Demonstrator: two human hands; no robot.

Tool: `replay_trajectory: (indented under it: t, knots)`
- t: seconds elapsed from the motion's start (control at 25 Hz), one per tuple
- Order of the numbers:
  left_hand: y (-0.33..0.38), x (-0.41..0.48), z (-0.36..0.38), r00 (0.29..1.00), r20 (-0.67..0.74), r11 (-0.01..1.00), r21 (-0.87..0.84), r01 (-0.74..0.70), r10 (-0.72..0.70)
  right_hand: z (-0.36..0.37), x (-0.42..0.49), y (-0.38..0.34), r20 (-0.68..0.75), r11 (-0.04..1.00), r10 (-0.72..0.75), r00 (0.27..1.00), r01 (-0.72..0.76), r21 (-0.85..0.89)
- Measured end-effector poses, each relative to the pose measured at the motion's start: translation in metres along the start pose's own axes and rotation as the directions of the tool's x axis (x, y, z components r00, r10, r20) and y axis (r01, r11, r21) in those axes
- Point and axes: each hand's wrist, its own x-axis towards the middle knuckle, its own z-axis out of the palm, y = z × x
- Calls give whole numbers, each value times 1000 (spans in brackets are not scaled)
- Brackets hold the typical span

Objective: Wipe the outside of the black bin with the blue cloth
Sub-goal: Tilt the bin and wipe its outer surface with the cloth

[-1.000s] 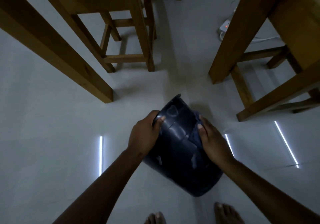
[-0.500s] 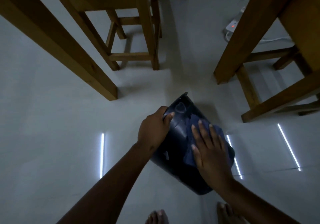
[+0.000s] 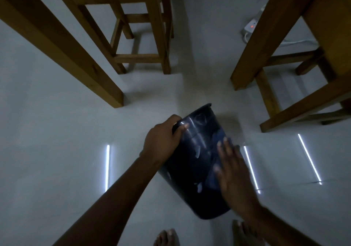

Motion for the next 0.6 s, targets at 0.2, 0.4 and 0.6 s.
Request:
replay_trajectory:
  t: [0.2, 0.4, 0.6]
  knots:
    - [5, 6, 2, 999, 28, 999, -13, -32, 32, -7, 42, -8, -17, 989, -147, 989, 146, -33]
    - [8, 6, 4, 1000, 14, 1000, 22, -12, 11, 0, -8, -16, -33, 997, -28, 999, 25, -78]
    - [7, 10, 5, 999, 43, 999, -24, -23, 24, -4, 34, -14, 1, 971, -210, 978, 208, -121]
